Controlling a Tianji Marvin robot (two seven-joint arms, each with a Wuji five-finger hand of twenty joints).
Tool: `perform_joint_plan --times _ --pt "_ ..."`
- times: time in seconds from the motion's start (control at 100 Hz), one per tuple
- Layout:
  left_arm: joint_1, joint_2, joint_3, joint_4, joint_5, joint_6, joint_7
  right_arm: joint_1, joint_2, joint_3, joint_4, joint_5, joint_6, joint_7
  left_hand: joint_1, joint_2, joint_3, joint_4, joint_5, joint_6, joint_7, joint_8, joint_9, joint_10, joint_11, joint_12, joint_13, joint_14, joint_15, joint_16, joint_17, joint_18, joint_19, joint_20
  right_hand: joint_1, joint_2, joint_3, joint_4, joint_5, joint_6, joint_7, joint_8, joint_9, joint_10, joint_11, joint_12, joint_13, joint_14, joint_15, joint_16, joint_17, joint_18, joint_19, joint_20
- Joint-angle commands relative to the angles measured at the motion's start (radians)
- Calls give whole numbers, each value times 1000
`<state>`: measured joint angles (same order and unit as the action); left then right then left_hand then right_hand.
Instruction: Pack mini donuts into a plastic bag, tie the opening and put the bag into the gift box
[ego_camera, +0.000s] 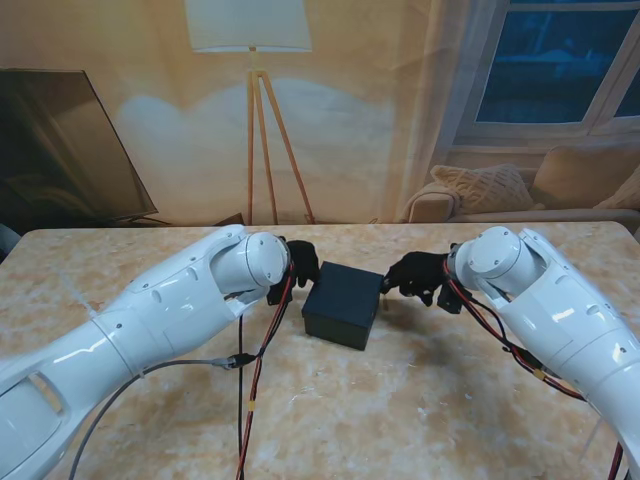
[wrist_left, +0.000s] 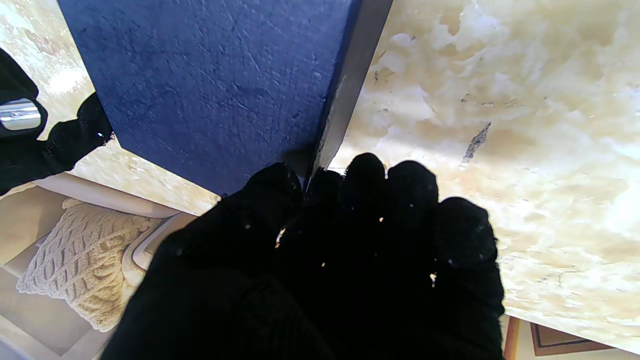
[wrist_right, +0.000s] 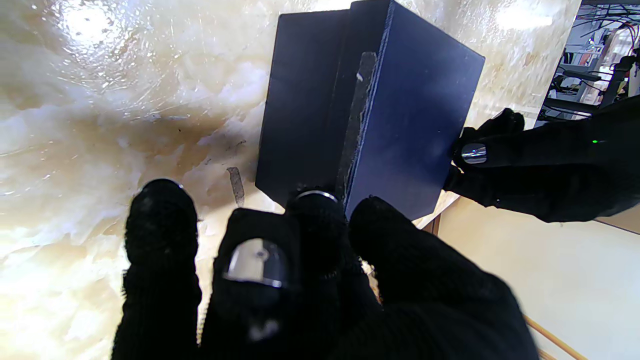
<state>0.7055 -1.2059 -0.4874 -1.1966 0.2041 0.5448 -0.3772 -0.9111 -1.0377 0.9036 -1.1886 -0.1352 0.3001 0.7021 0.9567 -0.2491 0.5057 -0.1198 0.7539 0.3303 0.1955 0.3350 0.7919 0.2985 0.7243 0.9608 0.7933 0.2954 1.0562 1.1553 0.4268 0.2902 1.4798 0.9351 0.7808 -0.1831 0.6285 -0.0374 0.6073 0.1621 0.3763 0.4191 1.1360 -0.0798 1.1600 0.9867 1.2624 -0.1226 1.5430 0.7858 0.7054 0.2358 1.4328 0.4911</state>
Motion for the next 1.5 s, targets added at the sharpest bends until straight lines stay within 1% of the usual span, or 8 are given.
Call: perform_joint_plan --times 0.0,0.12,0.17,0.61,0.87,1.07,1.22,1.49 --pt "-1 -4 -4 -11 3 4 -16 -10 -5 1 -11 -6 5 13 -11 33 -13 18 -13 -21 -21 -9 -22 -8 9 -10 -8 18 7 -9 -19 -29 -5 3 21 8 -13 -44 12 -35 2 -17 34 -28 41 -8 37 -39 25 -9 13 -2 37 -5" --pt "-3 0 -3 -14 9 1 -21 -13 -3 4 -16 -14 11 13 -30 40 -16 23 -16 -17 -24 -11 -33 -3 -2 -24 -17 22 0 -10 -28 -25 -13 1 21 9 -18 -44 12 -33 3 -18 34 -27 41 -9 37 -38 25 -9 13 -2 37 -5" --pt "-4 1 -2 -15 12 1 -22 -15 -2 6 -19 -19 13 13 -57 48 -5 41 -20 -14 -29 -13 -46 1 4 -87 -26 25 -10 -8 -37 -22 -25 3 21 10 -19 -43 12 -30 3 -19 35 -29 41 -9 37 -37 25 -9 13 -2 37 -5" --pt "24 20 -54 -45 57 3 -1 -85 16 99 -107 -95 7 1 -95 46 -29 39 -34 -5 -42 -14 -73 17 -11 -117 -56 40 -31 -7 -67 -13 -47 5 23 17 -32 -40 13 -24 -2 -23 33 -24 38 -13 37 -36 24 -10 12 0 36 -6" --pt "114 51 -156 -141 102 -35 22 -139 15 157 -165 -107 -47 -29 -87 50 -34 40 -31 -18 -42 -11 -70 1 -1 -115 -50 29 -26 -3 -64 -22 -48 10 22 2 -33 -47 -1 -91 13 -13 32 -35 41 -11 35 -38 21 -11 14 -7 36 -8" --pt "168 68 -202 -189 101 -77 13 -121 13 130 -154 -80 -63 -16 -82 53 -41 41 -18 -36 -30 -6 -49 -14 5 -113 -34 31 -24 -4 -55 -18 -45 12 17 5 -34 -53 -16 -113 30 -16 32 -38 40 -10 35 -43 19 -11 15 -8 36 -8" --pt "164 64 -185 -171 84 -83 9 -93 10 94 -124 -65 -55 -6 -81 52 -42 41 -20 -37 -27 -5 -48 -15 3 -113 -34 31 -24 -4 -55 -18 -46 13 17 12 -40 -49 -21 -103 29 -22 25 -35 37 -9 30 -44 16 -11 13 -9 34 -9" --pt "138 35 -137 -98 37 -85 30 -65 5 52 -76 -50 -30 -5 -76 57 -39 42 -23 -38 -23 -6 -50 -19 5 -110 -32 29 -23 -4 -55 -18 -46 14 23 17 -50 -47 -11 -73 30 -28 24 -33 36 -7 27 -41 16 -10 9 -5 31 -10"
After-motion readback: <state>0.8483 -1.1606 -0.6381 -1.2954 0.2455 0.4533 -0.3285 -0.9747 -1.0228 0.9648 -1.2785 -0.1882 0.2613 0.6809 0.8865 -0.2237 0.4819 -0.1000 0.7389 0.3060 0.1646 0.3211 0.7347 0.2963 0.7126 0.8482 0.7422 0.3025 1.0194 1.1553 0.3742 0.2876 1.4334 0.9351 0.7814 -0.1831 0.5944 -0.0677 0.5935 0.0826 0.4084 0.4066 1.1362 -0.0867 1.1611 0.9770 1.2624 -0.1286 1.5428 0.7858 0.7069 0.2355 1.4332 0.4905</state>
